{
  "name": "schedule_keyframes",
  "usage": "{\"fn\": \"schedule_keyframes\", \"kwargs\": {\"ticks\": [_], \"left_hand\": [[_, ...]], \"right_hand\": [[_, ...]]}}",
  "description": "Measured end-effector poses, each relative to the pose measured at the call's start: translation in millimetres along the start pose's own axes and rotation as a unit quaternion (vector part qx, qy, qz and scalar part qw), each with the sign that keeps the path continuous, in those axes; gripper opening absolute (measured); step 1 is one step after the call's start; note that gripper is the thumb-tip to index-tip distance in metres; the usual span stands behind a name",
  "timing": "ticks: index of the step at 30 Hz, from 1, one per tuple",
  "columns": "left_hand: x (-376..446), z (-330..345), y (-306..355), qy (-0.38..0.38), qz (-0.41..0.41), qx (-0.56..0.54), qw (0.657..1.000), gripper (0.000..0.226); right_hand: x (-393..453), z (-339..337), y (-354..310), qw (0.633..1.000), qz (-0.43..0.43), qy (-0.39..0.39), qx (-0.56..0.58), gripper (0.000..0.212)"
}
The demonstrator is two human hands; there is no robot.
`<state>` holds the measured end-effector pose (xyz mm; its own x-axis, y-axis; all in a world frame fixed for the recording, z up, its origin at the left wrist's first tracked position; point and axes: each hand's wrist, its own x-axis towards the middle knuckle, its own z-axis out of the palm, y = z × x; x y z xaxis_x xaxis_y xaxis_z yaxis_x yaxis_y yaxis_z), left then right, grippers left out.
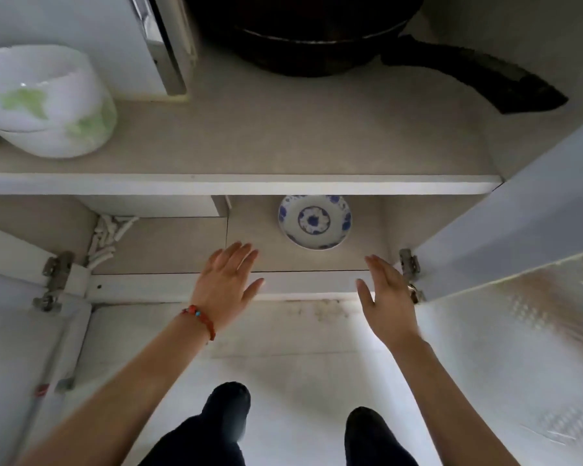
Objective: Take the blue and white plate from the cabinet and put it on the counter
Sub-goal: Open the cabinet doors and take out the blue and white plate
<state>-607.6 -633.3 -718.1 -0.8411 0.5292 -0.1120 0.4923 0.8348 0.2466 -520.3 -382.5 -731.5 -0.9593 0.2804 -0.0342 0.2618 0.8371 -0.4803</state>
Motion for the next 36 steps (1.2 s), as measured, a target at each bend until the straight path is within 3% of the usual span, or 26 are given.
{"fn": "schedule_keyframes", "kwargs": {"ticks": [3, 7, 11, 17, 20, 26, 29, 36], "left_hand": [[27.2, 39.2, -12.5, 0.014, 0.013, -0.002, 1.000, 0.086], [69.3, 86.2, -27.9, 0.029, -0.011, -0.027, 0.999, 0.055], [111.3, 107.1, -32.1, 0.057, -0.029, -0.072, 0.995, 0.051], [160.2, 122.5, -28.4, 0.079, -0.097, -0.227, 0.966, 0.035], [173.8, 126.6, -18.7, 0.099, -0.137, -0.313, 0.935, 0.023], [188.6, 131.7, -13.7, 0.111, -0.193, -0.335, 0.915, 0.019], [183.9, 132.4, -16.5, 0.116, -0.189, -0.365, 0.904, 0.014], [138.6, 129.3, -14.8, 0.143, -0.223, -0.540, 0.799, 0.040]], "right_hand": [[28.0, 31.5, 21.4, 1.000, -0.007, 0.019, -0.005, 0.039], [67.5, 67.2, 43.5, 0.999, -0.002, 0.033, -0.011, 0.041], [103.1, 88.1, 55.8, 0.999, 0.009, 0.053, 0.003, 0.042], [141.8, 106.1, 59.7, 0.997, 0.043, 0.049, 0.043, 0.038], [155.4, 112.5, 61.2, 0.995, 0.050, 0.053, 0.069, 0.031], [167.0, 119.9, 62.1, 0.973, 0.116, 0.069, 0.186, 0.012], [162.2, 122.2, 63.5, 0.965, 0.132, 0.083, 0.209, 0.016], [114.2, 128.4, 57.7, 0.935, 0.109, 0.128, 0.312, 0.009]]}}
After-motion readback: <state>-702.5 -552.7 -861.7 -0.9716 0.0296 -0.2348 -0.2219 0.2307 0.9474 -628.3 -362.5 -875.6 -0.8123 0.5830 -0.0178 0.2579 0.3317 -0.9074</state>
